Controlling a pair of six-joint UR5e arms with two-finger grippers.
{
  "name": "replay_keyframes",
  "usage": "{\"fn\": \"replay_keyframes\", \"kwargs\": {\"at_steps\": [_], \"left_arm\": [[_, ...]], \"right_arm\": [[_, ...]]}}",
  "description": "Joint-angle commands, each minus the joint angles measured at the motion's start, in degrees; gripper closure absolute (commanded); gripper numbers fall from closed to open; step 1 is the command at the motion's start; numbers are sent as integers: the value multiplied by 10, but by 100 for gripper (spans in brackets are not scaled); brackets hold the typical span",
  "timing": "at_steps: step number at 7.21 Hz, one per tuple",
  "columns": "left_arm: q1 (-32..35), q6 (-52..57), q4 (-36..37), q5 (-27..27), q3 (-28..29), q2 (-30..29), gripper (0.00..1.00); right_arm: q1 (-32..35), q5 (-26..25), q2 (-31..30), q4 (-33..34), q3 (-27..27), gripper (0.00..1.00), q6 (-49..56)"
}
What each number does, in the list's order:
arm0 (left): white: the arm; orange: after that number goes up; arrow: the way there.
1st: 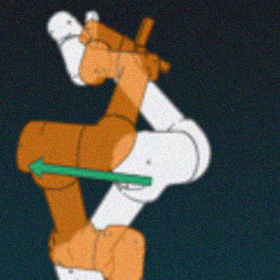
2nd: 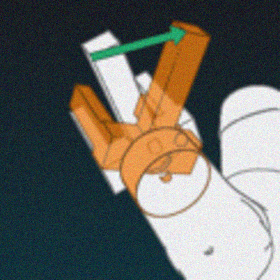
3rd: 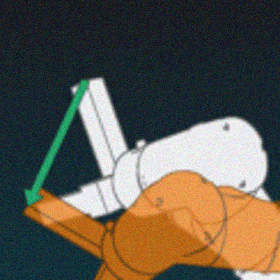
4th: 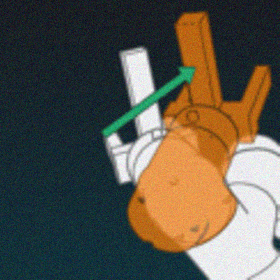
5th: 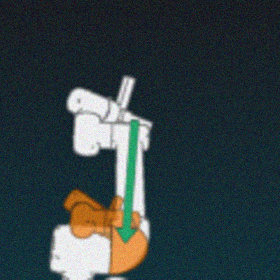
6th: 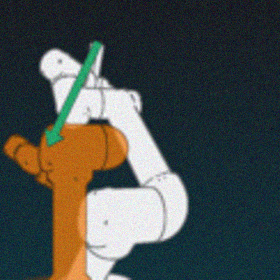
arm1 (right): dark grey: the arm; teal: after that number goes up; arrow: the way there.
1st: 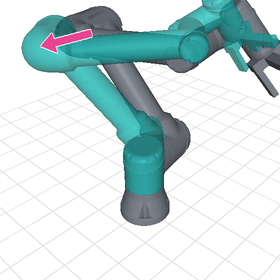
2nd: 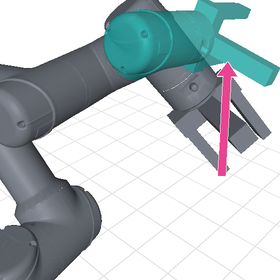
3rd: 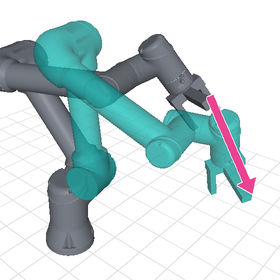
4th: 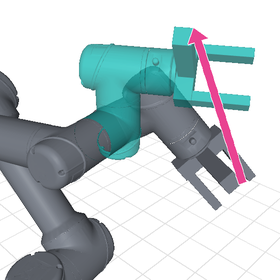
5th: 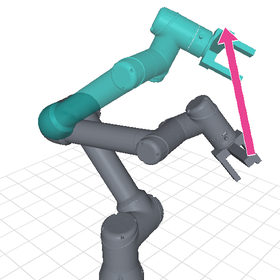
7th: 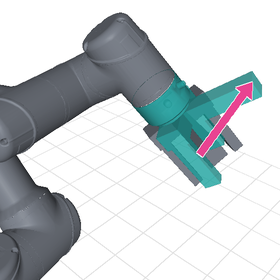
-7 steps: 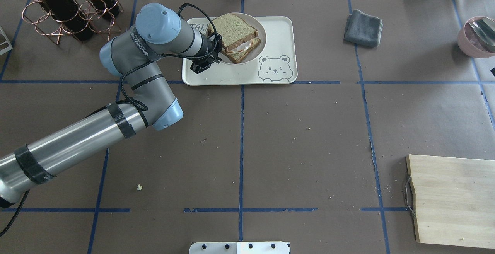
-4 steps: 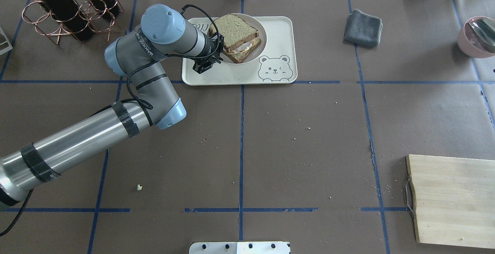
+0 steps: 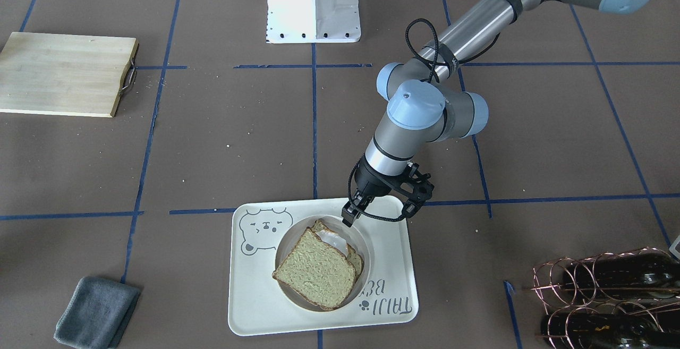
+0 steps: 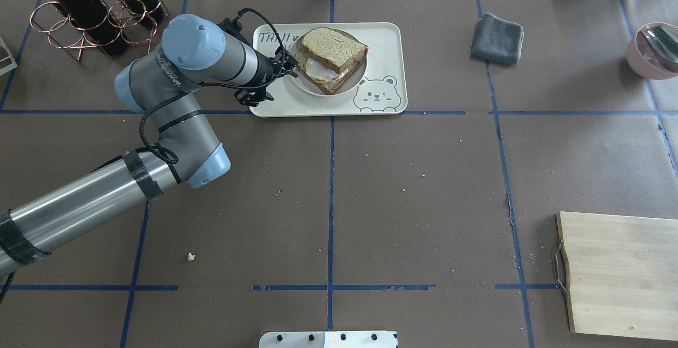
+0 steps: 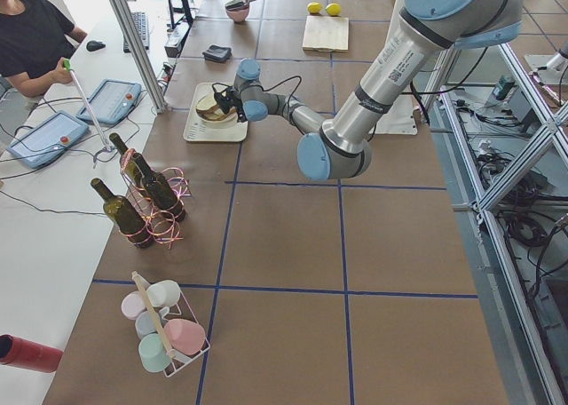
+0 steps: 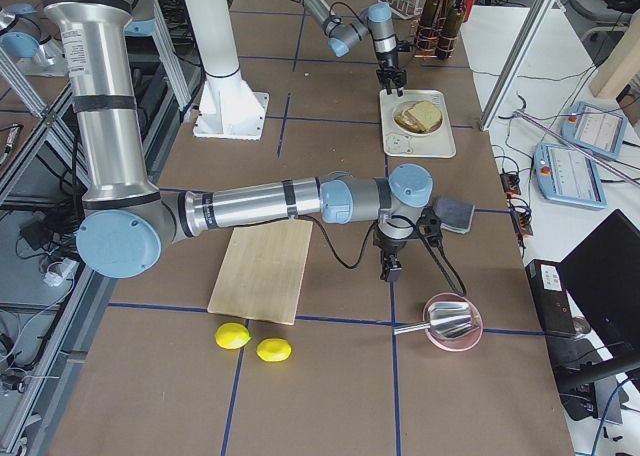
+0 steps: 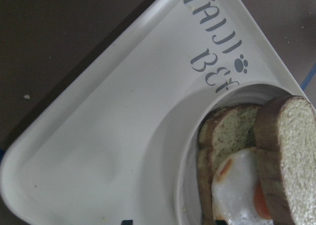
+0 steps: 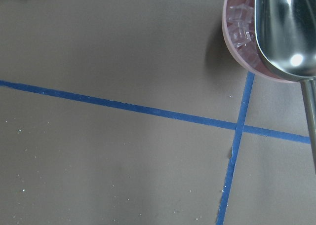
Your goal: Make sandwich and place on tray
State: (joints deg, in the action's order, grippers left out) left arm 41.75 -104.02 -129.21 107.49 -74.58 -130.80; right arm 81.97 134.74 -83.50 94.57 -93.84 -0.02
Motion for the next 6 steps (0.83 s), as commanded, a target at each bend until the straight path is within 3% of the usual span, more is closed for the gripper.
{"fn": "replay_keyframes", "kwargs": {"at_steps": [1,3,4,6], "left_arm": [[36,215,42,2,-93,75,0],[102,463,151,3,-202,147,0],[143,550,156,8,-236,201,0],[250,793,212,66,-250,238,0]], "right_arm": [[2,0,-1,0,1,0,2],[10,-1,-3,0,1,0,3],[12,-1,-4,0,1,0,3],[16,-1,-4,1,2,0,2]]}}
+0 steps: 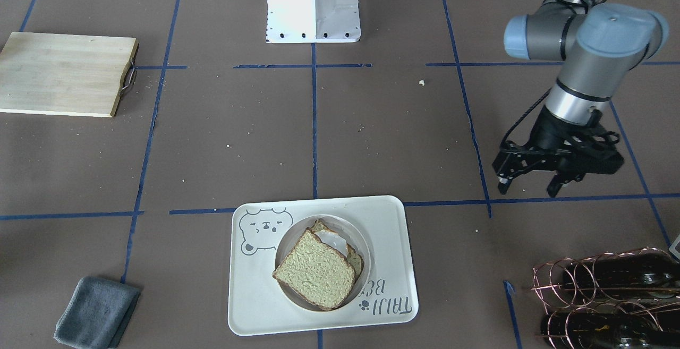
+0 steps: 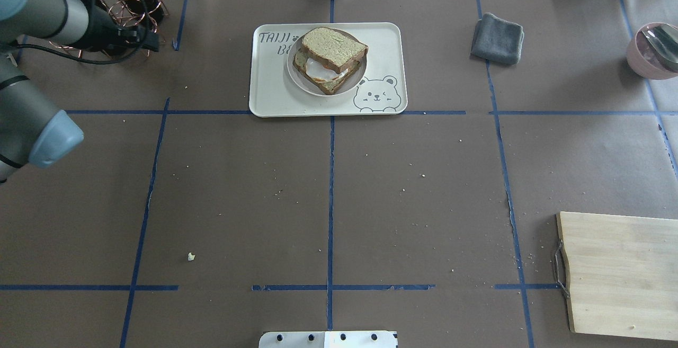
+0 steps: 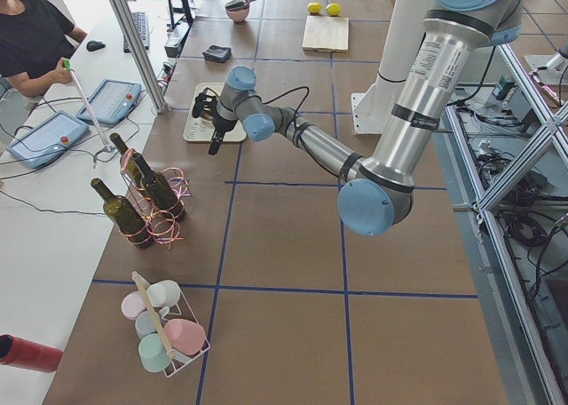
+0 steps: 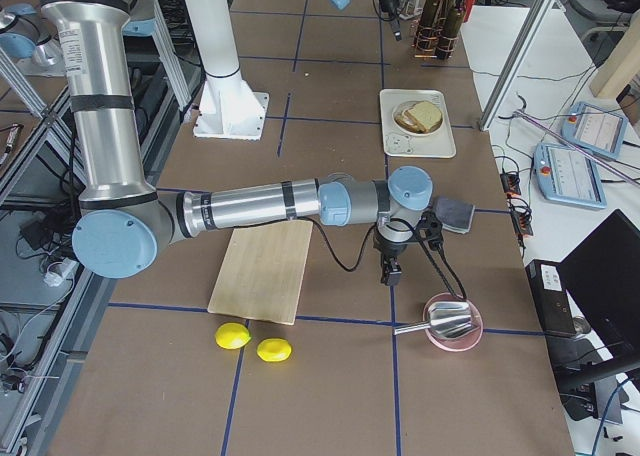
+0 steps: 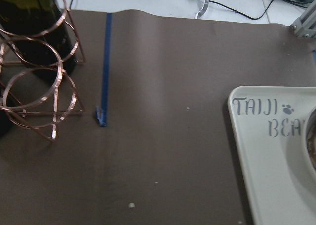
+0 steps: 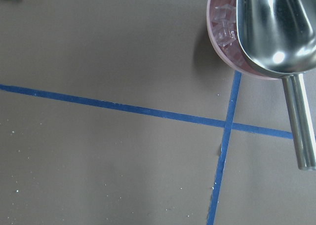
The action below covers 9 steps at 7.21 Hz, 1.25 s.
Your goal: Make sandwich and place on tray
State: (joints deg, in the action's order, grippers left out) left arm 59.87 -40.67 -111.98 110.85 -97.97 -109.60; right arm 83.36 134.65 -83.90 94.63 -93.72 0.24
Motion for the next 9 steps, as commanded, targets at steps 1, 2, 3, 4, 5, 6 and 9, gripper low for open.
{"fn": "replay_keyframes", "kwargs": {"at_steps": [1,2,3,4,5,6,9], "left_arm": [[118,270,67,39,-29,42,0],[139,323,73,39,-29,58,0],[168,363,75,41,-22,82,0],[169,371,77,41,-17,102,0],[166,369,69,40,19,121,0],[172,372,77,41,30,127,0],[267,475,202,165,29,128,0]], "right_arm": [[8,1,0,0,0,0,-2],[10,2,0,0,-1,0,-2],[13,3,0,0,0,0,-3],[14,3,-1,1,0,0,-3],[15,4,-1,0,0,0,-3],[15,4,-1,1,0,0,-3],[28,5,-2,1,12,0,-2]]}}
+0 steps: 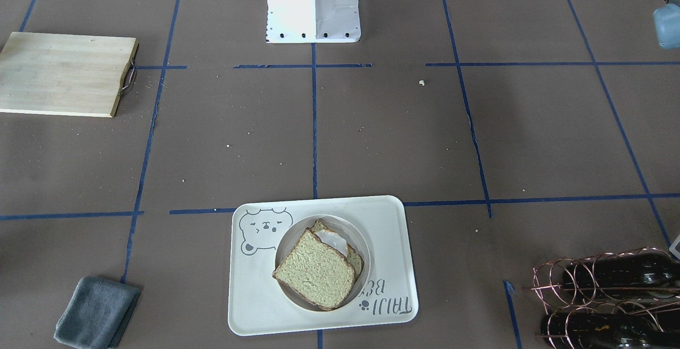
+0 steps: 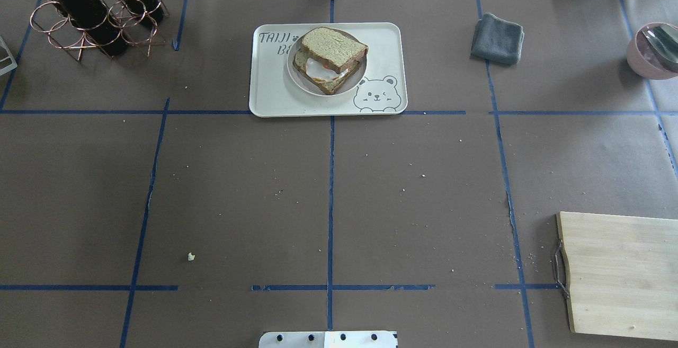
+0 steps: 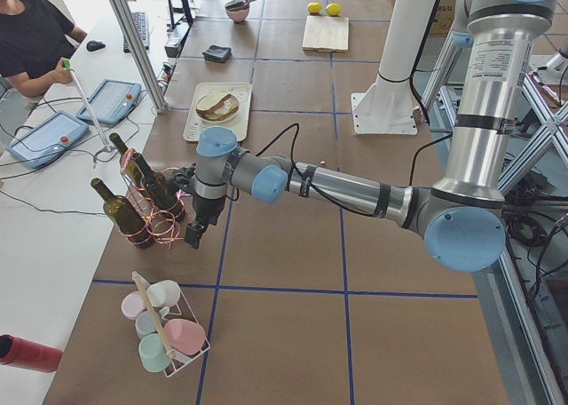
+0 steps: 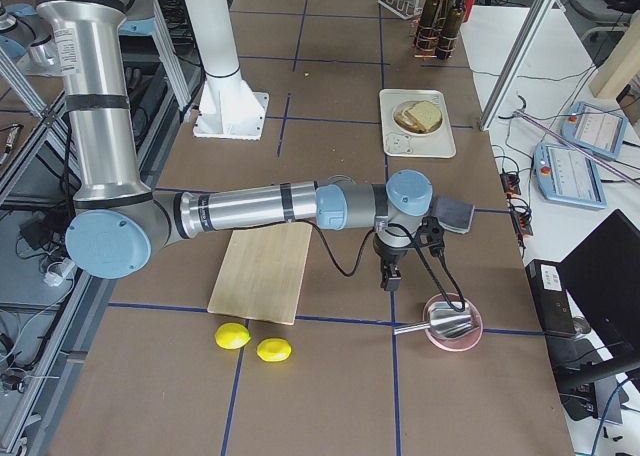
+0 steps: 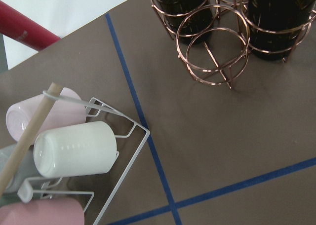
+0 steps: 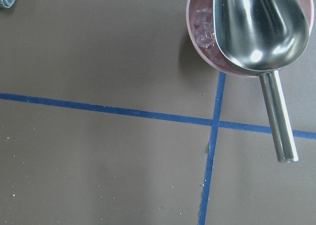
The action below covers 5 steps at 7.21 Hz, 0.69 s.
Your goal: Make sandwich and place on tray
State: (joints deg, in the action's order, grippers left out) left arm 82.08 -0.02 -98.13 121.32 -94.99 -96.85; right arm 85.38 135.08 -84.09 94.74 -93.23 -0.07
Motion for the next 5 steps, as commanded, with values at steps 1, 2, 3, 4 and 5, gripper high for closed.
{"fn": "replay_keyframes", "kwargs": {"at_steps": [1,2,3,4,5], "left_arm": [[70,119,122,63,-1,2,0],[79,132,151,64,0,17,0],[90,132,152,70,-1,50,0],[90,132,148,94,-4,73,0],[90,131,150,102,-3,75,0]], "right_arm": [[18,3,0,0,18,0,1],[27,4,0,0,23,0,1],[39,10,-2,0,28,0,2],[54,12,-3,0,42,0,2],[70,19,-12,-1,49,0,6]]}}
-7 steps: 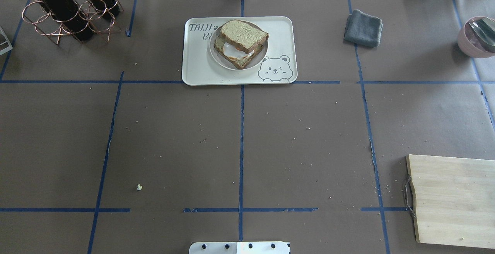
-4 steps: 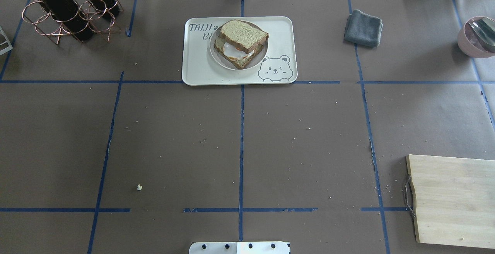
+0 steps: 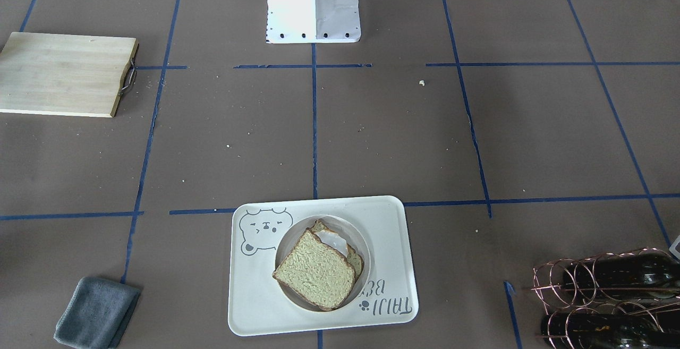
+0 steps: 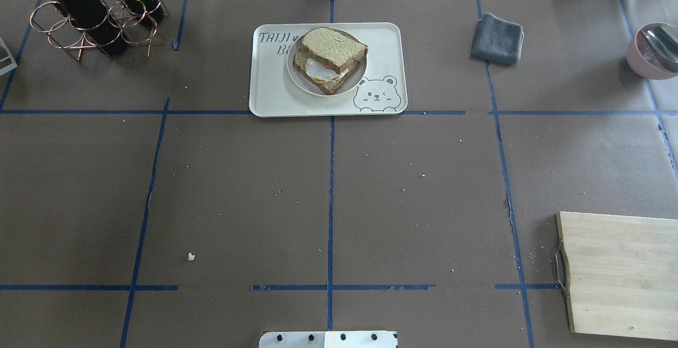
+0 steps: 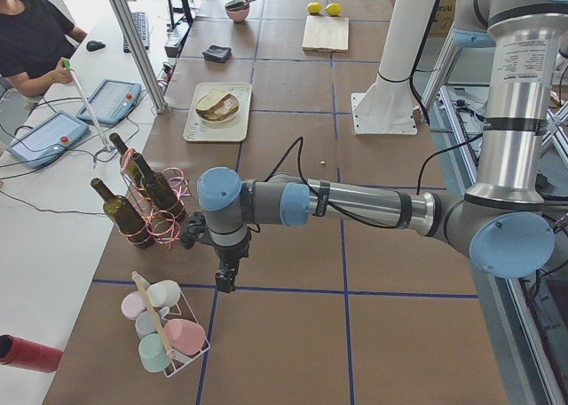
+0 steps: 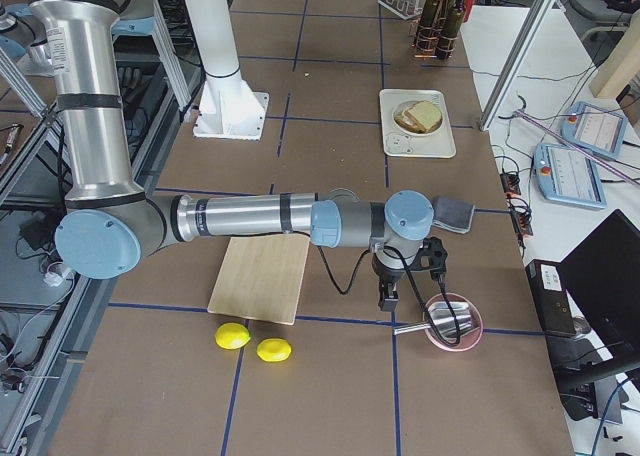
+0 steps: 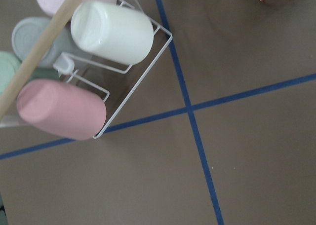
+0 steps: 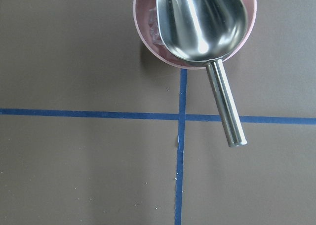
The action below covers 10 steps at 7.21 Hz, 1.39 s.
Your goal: Make sandwich and place on tray
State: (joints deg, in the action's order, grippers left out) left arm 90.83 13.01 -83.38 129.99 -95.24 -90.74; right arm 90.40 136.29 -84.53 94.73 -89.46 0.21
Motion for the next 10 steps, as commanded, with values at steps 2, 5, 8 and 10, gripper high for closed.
{"fn": "replay_keyframes", "kwargs": {"at_steps": [2,5,8,10], "left_arm": [[1,1,2,16,-1,13,0],[2,0,2,16,-4,12,0],[2,-3,2,16,-6,12,0],[2,-3,2,16,-6,12,0]], "right_arm": [[33,11,-26,-2,7,0,3],[36,32,-47,-2,-21,0,4],[36,28,-88,-2,-67,0,1],[35,28,-87,-2,-67,0,1]]}}
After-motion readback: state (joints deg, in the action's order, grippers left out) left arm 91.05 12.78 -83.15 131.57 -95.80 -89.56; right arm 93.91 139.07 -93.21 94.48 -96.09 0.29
